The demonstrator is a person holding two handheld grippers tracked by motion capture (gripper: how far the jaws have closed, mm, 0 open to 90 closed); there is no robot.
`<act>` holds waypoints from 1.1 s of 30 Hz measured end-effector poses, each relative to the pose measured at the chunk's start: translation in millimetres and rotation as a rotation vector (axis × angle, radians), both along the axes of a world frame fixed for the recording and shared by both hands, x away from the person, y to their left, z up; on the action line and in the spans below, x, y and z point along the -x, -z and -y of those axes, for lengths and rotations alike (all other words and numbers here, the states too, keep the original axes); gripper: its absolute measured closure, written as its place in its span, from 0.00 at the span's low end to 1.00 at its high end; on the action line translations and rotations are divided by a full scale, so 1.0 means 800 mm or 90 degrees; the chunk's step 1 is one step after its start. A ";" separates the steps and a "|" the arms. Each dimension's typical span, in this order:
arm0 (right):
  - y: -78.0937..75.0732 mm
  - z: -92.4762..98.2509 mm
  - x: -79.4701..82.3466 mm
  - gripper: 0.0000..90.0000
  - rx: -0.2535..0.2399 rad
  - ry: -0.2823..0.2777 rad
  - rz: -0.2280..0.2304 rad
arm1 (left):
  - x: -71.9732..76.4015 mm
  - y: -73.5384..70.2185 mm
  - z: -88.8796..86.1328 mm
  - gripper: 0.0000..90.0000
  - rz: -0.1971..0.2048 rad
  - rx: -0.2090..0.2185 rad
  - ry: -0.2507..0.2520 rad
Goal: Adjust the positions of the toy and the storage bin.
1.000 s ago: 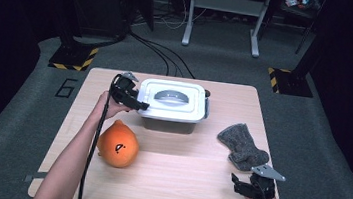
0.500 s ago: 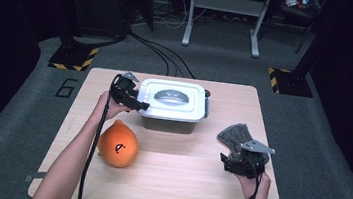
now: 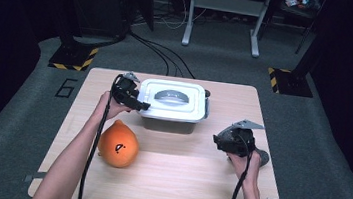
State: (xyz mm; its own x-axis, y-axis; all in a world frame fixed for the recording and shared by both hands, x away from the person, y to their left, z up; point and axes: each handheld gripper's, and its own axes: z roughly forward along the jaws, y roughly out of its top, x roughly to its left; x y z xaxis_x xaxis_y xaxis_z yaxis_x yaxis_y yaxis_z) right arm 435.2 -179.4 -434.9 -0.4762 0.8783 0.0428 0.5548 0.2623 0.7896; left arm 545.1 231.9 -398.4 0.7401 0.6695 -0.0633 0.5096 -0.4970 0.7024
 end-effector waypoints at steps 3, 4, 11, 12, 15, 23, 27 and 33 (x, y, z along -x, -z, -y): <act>-0.004 -0.004 -0.012 0.26 -0.009 -0.005 -0.006 | 0.000 0.001 0.000 0.20 0.000 0.005 0.003; -0.004 -0.006 -0.016 0.27 -0.008 -0.005 -0.005 | 0.000 0.000 -0.001 0.20 -0.001 0.005 0.005; -0.007 -0.012 -0.036 0.37 -0.017 -0.007 -0.014 | -0.002 0.000 0.000 0.21 0.000 0.007 0.015; -0.007 -0.013 -0.039 0.38 -0.017 -0.006 -0.016 | -0.001 0.000 0.001 0.21 -0.002 0.008 0.014; -0.008 -0.016 -0.048 0.45 -0.024 -0.004 -0.022 | -0.002 0.000 0.002 0.21 -0.002 0.009 0.021; -0.016 -0.025 -0.067 0.58 -0.034 0.009 -0.016 | -0.002 0.000 0.004 0.22 -0.007 0.010 0.025; -0.016 -0.028 -0.080 0.64 -0.045 0.016 -0.025 | -0.002 0.000 0.005 0.22 -0.007 0.010 0.026; -0.018 -0.029 -0.096 0.69 -0.064 0.031 -0.032 | -0.002 -0.001 0.007 0.22 -0.003 0.005 0.027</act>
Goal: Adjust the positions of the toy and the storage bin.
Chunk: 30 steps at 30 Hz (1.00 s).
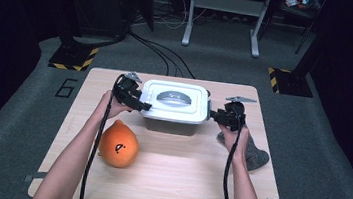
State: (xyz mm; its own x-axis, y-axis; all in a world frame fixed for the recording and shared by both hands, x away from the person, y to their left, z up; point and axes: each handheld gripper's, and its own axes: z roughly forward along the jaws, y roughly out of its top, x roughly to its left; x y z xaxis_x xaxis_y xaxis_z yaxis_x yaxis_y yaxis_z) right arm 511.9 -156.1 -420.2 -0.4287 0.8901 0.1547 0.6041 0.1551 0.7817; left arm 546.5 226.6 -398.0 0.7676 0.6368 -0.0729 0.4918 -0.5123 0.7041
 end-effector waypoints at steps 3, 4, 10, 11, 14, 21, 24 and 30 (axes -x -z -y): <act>-0.001 -0.001 -0.006 0.72 0.007 0.006 -0.003 | 0.000 0.000 0.001 0.22 0.000 -0.003 0.000; -0.001 -0.001 -0.008 0.72 0.001 0.011 -0.008 | 0.001 0.000 0.001 0.22 -0.001 -0.002 -0.001; 0.000 -0.001 -0.017 0.79 -0.001 0.021 -0.016 | 0.001 0.000 0.001 0.22 0.000 0.003 -0.005; 0.002 -0.002 -0.019 0.80 0.005 0.024 -0.021 | 0.000 0.000 0.001 0.22 0.002 0.002 -0.005; 0.010 0.000 -0.024 0.79 0.000 0.030 -0.033 | 0.001 0.000 0.002 0.22 0.004 0.000 -0.006; 0.002 0.004 -0.019 0.76 -0.043 0.020 -0.006 | 0.001 0.000 0.003 0.22 0.005 0.000 -0.006; 0.002 -0.002 -0.022 0.77 -0.032 0.012 -0.009 | 0.001 0.000 0.003 0.22 0.007 -0.003 -0.005; 0.008 -0.013 -0.028 0.83 -0.019 0.005 -0.022 | 0.002 0.000 0.004 0.22 0.009 -0.002 -0.006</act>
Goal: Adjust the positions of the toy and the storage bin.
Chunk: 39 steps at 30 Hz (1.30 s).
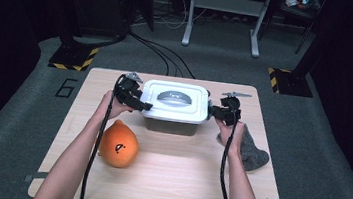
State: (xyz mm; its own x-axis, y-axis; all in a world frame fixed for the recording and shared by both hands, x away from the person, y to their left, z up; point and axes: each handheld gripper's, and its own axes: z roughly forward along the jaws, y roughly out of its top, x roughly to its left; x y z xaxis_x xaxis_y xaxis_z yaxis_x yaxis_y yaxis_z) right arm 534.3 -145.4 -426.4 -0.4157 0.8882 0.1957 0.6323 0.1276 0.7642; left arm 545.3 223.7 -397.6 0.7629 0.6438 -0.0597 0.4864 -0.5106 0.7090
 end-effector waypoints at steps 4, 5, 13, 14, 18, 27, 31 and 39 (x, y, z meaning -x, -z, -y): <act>0.001 0.000 -0.001 0.84 -0.006 0.004 0.001 | 0.000 0.000 0.000 0.22 0.003 0.000 -0.001; 0.001 0.000 -0.001 0.84 -0.004 0.005 0.002 | 0.000 0.000 0.001 0.22 0.002 0.001 -0.003; -0.001 -0.004 0.006 0.85 0.004 0.025 -0.008 | -0.001 -0.001 0.002 0.22 0.000 -0.008 -0.002; -0.001 -0.004 0.006 0.85 0.005 0.026 -0.009 | -0.001 -0.001 0.003 0.22 -0.001 -0.008 -0.001; -0.003 -0.006 0.013 0.85 0.019 0.032 -0.009 | 0.001 -0.002 0.004 0.22 -0.006 -0.016 0.002; -0.004 -0.010 0.025 0.85 0.022 0.042 -0.017 | 0.003 -0.003 0.005 0.20 -0.013 -0.024 0.004; -0.005 -0.011 0.030 0.85 0.023 0.046 -0.022 | 0.004 -0.004 0.006 0.19 -0.016 -0.030 0.006; -0.004 -0.006 0.021 0.84 0.014 0.028 -0.021 | 0.013 -0.009 0.002 0.19 -0.027 -0.028 -0.002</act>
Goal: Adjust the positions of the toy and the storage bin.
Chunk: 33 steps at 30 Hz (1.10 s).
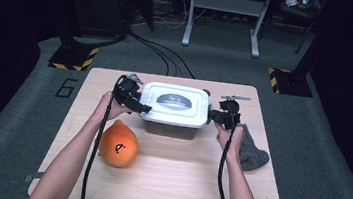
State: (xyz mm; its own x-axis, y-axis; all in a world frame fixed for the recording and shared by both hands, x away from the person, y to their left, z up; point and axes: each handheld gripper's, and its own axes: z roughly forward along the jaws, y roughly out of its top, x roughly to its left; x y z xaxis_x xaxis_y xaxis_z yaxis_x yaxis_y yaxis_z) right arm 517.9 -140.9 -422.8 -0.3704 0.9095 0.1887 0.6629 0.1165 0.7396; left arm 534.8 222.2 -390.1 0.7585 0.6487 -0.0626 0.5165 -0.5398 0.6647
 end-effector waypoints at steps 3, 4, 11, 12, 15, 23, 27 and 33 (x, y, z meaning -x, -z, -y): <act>0.001 0.003 -0.007 0.81 -0.008 -0.001 0.000 | 0.001 -0.002 -0.001 0.22 0.002 0.007 0.004; 0.001 0.003 -0.010 0.79 -0.004 0.000 0.002 | 0.002 -0.002 -0.001 0.22 0.001 0.005 0.003; -0.003 0.005 -0.028 0.80 -0.001 0.007 0.019 | 0.004 -0.002 0.003 0.25 -0.003 0.010 0.010; -0.003 0.005 -0.031 0.81 -0.002 0.005 0.022 | 0.004 -0.002 0.003 0.25 -0.001 0.009 0.011; -0.003 0.003 -0.038 0.83 0.012 -0.006 0.025 | 0.004 -0.002 0.003 0.26 0.000 0.006 0.009; 0.000 0.001 -0.042 0.89 0.009 -0.003 0.022 | 0.002 0.000 0.003 0.28 0.001 0.001 0.004; -0.001 0.003 -0.038 0.89 0.009 0.005 0.014 | 0.002 0.002 0.005 0.28 0.003 0.001 0.004; -0.001 0.008 -0.021 0.89 0.008 0.022 0.007 | 0.006 0.001 0.009 0.28 0.008 0.003 0.008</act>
